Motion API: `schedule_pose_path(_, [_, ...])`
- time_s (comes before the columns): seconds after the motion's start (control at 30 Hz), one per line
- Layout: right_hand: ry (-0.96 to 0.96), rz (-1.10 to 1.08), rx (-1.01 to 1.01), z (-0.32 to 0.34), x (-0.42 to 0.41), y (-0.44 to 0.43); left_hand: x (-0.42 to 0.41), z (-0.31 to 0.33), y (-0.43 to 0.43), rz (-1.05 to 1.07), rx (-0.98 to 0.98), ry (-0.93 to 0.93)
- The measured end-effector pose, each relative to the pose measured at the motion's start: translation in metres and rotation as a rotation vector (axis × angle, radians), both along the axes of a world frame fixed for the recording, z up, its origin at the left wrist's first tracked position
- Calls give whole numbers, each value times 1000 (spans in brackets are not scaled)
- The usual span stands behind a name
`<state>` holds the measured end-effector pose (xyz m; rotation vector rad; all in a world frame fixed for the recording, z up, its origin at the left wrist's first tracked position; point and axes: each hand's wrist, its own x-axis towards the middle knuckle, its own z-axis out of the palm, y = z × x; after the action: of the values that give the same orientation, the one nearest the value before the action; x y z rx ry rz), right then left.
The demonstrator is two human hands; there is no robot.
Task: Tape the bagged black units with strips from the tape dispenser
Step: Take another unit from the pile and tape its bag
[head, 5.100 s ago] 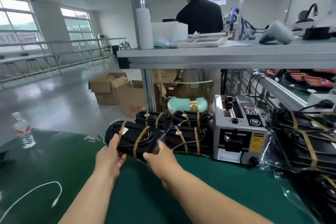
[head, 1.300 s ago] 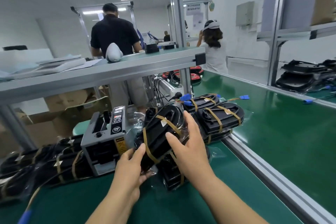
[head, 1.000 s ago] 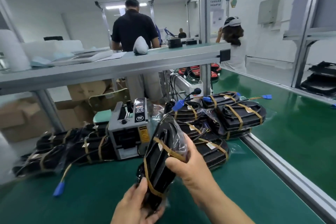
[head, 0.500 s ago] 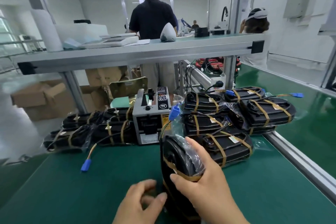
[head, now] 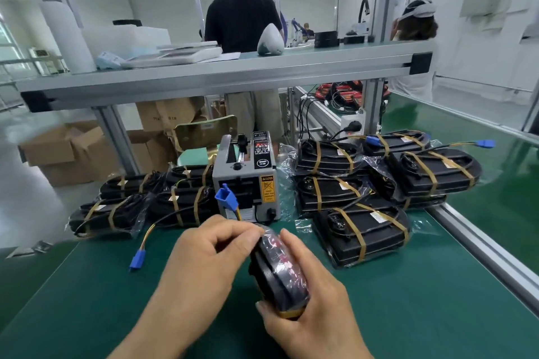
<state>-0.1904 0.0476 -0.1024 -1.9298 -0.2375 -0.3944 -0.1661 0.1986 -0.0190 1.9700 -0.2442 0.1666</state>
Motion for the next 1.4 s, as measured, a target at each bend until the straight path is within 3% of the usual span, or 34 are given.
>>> schedule_pose_path(0.17, [-98,-65,-63,-1,-3,13,8,4,-2,25,-85,108])
schedule_pose_path(0.3, [-153,-127,-98,-5,-2,18,12,6,0,49,41,123])
schedule_pose_path(0.53, [-9,54,-284,5,-1,25,8,34,-7,-27,156,-62])
schedule_pose_path(0.8, [96,197,-2,23,9,-27,20,29,17,-298,347,-193])
schedule_pose_path(1.2, [109,285,16,23,13,-45,39,25,3,-411,517,-548])
schedule_pose_path(1.3, [113,286,24,23,14,-46,42,21,-2,-439,501,-546])
schedule_pose_path(1.4, [145,330,49,23,16,-48,43,13,-10,-358,362,-379])
